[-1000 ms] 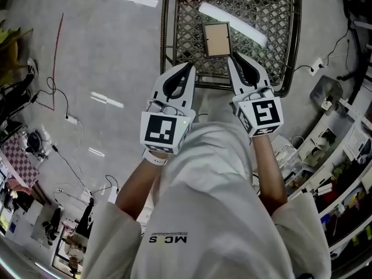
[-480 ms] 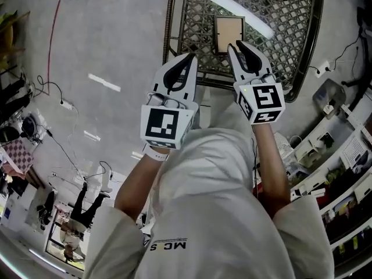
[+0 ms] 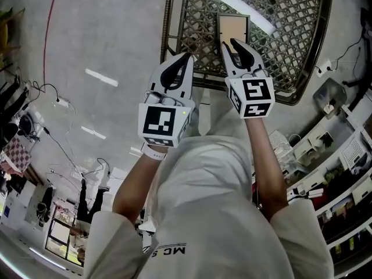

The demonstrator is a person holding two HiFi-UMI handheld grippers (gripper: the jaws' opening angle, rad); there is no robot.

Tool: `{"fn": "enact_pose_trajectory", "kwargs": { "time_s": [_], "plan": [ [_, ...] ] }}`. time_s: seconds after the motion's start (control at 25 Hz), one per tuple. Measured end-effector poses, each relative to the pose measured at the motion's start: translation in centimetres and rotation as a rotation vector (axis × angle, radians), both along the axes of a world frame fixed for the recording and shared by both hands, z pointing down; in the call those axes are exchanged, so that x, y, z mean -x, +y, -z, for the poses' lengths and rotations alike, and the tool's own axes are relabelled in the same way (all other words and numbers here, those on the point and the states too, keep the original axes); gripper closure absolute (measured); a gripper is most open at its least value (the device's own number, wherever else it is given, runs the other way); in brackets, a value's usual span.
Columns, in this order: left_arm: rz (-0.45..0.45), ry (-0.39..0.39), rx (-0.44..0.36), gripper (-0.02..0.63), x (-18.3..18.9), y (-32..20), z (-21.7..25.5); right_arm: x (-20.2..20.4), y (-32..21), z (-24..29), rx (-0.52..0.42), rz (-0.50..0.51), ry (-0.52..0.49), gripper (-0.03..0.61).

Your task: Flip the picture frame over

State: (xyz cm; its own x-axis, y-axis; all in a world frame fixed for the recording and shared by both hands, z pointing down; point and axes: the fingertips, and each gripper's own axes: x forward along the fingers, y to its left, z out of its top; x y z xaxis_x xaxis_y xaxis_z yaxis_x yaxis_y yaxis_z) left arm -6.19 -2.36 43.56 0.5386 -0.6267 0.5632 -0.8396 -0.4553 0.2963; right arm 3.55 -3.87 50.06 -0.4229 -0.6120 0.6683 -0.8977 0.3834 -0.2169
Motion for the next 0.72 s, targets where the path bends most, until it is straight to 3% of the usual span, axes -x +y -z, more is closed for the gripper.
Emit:
{"fn": "enact_pose_trajectory", "kwargs": {
  "time_s": [0.72],
  "plan": [
    [0.084, 0.013, 0.063, 0.589, 1.7, 1.1, -3.8, 0.9, 0.7, -8.2, 0.162, -0.042, 0.065, 0.483]
  ]
}}
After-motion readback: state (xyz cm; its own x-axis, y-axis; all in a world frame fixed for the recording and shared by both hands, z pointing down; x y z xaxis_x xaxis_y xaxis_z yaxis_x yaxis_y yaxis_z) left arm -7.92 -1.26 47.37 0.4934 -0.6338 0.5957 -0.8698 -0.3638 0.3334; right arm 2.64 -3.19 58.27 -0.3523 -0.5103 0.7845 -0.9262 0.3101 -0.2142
